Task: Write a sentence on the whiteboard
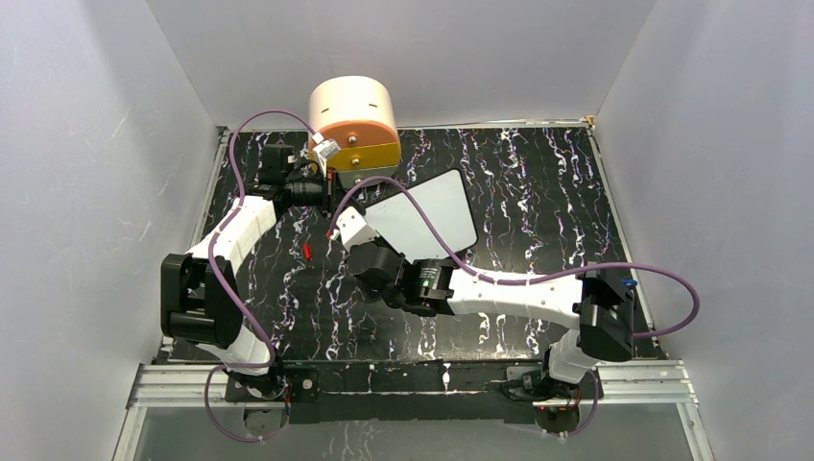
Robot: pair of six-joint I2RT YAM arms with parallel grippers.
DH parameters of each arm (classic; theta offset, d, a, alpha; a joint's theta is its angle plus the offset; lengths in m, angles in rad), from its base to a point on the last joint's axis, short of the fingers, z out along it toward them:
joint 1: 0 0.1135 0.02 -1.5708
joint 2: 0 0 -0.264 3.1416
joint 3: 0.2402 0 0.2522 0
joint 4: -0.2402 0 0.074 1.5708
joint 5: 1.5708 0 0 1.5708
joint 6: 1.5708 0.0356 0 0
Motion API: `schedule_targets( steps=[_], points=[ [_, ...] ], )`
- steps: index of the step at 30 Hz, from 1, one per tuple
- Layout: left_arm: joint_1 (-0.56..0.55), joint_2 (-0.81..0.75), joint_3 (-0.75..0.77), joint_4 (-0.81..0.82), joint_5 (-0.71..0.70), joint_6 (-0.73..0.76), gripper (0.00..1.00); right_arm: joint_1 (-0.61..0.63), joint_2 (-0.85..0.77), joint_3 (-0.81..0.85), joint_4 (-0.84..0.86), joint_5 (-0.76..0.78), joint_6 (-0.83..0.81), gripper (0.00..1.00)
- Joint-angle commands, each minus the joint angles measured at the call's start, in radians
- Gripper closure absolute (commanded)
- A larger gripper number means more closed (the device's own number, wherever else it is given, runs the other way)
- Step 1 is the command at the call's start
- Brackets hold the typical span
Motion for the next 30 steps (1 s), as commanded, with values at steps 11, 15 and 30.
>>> schedule_targets(
  steps=[11, 15, 30],
  points=[
    [-0.007, -0.018, -0.022, -0.038, -0.054, 0.014, 1.0, 0.003, 0.018, 0.076, -0.003, 0.034, 0.033, 1.0],
    [-0.007, -0.019, -0.022, -0.037, -0.054, 0.014, 1.0, 0.003, 0.026, 0.082, 0.002, 0.044, 0.034, 1.0],
    [-0.007, -0.013, -0.021, -0.037, -0.052, 0.014, 1.0, -0.003, 0.047, 0.101, 0.016, 0.051, 0.034, 1.0]
  ],
)
